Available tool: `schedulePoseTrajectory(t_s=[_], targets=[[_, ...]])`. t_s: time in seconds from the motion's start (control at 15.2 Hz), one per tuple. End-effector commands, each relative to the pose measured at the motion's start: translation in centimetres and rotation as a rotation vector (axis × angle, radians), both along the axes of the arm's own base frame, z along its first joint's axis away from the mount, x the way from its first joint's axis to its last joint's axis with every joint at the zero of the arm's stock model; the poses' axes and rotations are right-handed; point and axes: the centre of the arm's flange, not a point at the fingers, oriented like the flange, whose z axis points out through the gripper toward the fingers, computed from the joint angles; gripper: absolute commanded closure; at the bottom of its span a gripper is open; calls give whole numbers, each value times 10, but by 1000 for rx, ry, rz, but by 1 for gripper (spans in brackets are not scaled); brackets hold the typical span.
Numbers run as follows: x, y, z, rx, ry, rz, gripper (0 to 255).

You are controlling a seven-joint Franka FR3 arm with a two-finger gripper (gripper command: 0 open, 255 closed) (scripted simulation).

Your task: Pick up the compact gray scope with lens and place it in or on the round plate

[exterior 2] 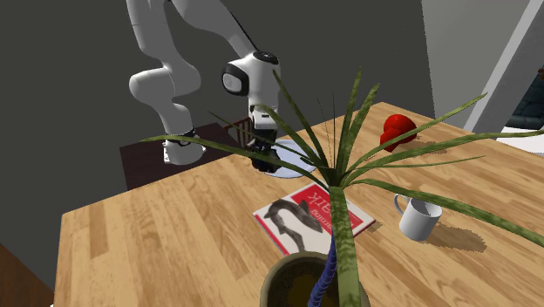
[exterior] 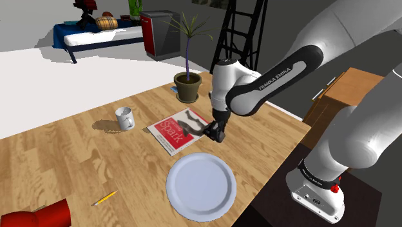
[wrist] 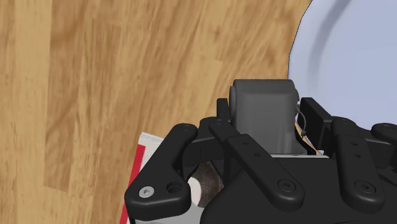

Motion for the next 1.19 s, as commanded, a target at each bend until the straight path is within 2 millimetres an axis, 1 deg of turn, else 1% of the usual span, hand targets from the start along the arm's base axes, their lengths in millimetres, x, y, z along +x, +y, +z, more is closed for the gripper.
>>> schedulePoseTrajectory(t_s=[0.0,0.86,1.12], targets=[[-9,17,2,0,0,0,255],[-88,168,0,0,0,0,255],[-88,168,-21,0,0,0,255]])
